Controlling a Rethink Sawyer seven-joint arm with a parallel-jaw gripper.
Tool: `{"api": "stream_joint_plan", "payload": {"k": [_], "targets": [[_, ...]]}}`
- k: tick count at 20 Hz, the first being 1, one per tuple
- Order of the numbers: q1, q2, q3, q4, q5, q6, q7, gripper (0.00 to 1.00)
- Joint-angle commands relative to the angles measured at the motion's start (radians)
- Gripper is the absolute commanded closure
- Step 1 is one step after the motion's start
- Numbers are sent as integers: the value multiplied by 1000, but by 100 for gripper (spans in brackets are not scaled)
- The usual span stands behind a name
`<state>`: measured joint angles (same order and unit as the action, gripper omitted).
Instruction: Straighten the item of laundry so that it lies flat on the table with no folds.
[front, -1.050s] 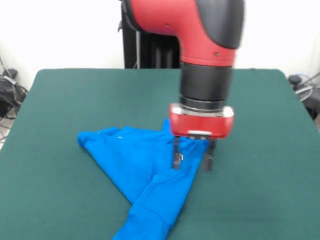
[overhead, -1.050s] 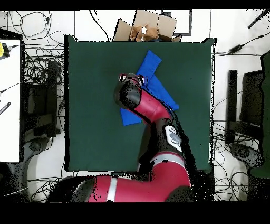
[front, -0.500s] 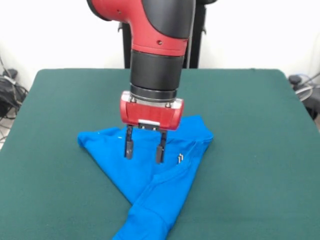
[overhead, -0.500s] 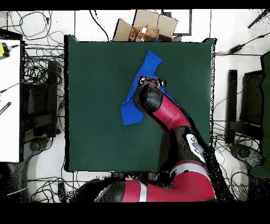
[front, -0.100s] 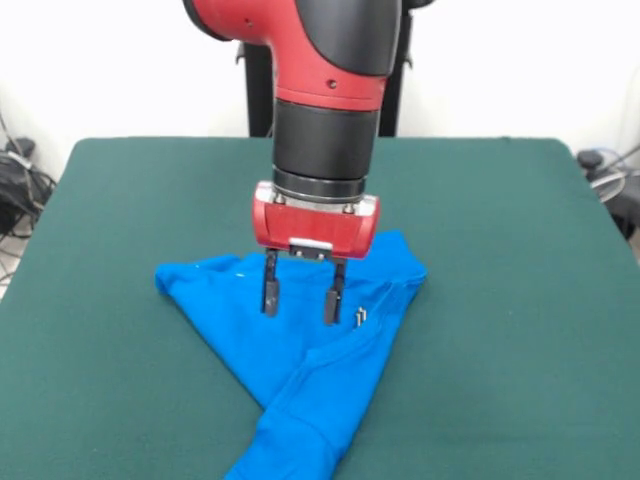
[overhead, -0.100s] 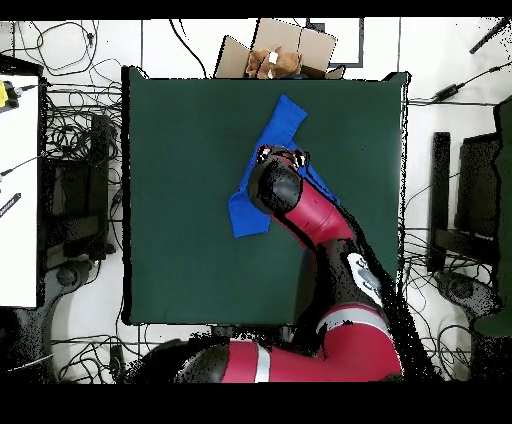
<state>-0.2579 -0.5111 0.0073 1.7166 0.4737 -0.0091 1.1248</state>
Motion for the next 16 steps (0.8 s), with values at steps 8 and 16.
{"api": "stream_joint_plan", "payload": {"k": [8,16], "targets": [[35,80,52,5,13,-80,299,0],[8,108,83,-4,-9,-117,299,0]]}}
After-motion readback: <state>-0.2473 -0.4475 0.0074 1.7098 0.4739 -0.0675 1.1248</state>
